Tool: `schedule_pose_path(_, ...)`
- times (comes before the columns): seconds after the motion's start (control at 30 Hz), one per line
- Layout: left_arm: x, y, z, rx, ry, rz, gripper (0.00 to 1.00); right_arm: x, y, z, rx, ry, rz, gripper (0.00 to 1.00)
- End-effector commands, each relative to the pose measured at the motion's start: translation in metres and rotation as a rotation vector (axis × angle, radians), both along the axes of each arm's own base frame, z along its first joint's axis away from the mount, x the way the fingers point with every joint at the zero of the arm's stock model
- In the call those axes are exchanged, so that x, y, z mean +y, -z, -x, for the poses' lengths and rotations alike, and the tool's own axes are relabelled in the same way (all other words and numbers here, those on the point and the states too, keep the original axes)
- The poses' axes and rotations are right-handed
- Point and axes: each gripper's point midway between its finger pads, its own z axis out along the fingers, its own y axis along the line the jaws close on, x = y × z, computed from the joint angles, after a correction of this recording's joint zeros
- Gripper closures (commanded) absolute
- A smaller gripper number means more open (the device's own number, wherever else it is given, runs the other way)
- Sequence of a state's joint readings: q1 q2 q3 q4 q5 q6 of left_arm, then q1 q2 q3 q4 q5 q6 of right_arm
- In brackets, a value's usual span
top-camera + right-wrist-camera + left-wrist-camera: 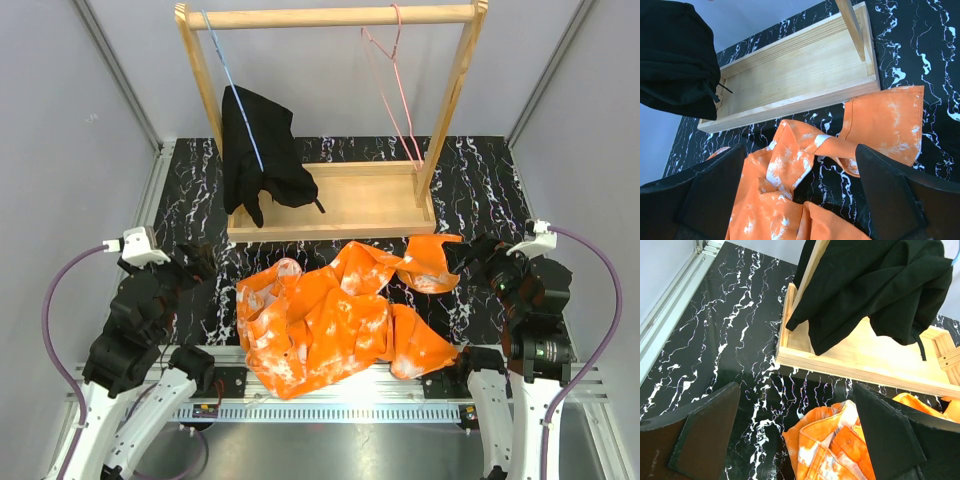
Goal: Place the trousers on the hanger
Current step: Fold the trousers
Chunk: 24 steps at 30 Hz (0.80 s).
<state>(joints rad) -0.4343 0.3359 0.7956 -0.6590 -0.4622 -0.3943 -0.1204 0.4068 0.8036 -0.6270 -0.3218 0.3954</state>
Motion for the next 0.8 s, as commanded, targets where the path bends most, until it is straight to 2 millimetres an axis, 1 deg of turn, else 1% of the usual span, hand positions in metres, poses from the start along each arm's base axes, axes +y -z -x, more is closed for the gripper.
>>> schedule_pose_path(0.0, 0.002, -0.007, -0.002, -0.018, -0.019, 0.01, 0.01, -0.003, 0.0, -0.004, -0.003, 0.01, 0.012, 0.0)
schedule_pose_path(0.53, 0.006, -0.006, -0.002, -0.014, -0.038, 0.001, 0.01, -0.003, 0.001, -0.004, 0.0, 0.012, 0.011, 0.0)
schedule_pose_path(0.77, -0.004, 0.002, -0.007, 0.016, 0.008, -0.016, 0.01, -0.007, 0.005, -0.009, 0.023, 0.029, 0.017, 0.0)
